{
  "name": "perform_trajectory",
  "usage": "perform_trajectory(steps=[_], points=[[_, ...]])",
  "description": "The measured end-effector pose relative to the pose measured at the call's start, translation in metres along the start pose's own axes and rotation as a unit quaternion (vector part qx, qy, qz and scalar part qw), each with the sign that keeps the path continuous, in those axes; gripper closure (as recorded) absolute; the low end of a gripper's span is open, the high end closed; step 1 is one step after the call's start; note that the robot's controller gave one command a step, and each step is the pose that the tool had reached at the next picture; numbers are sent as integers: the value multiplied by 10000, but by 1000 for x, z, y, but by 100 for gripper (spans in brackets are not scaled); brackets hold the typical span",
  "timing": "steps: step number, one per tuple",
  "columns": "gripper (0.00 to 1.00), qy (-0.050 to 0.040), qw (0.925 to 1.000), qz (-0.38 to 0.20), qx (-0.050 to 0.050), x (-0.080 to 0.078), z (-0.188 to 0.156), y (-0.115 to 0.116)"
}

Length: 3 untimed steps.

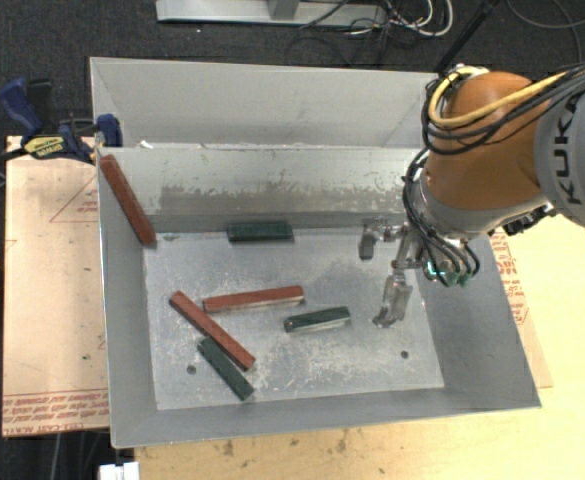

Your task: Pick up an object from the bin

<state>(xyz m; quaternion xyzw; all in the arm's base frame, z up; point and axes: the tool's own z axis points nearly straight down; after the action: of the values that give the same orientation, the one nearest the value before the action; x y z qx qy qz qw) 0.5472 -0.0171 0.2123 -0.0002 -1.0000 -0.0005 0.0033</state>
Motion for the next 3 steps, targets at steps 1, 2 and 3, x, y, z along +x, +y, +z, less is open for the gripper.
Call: perform_trajectory(steps=[1, 2, 3], points=[[0, -39, 10000, -1, 1, -2, -4, 0], [0, -63, 9999, -90, 2, -5, 61, 15], [0, -13, 10000, 54, -3, -5, 94, 21]])
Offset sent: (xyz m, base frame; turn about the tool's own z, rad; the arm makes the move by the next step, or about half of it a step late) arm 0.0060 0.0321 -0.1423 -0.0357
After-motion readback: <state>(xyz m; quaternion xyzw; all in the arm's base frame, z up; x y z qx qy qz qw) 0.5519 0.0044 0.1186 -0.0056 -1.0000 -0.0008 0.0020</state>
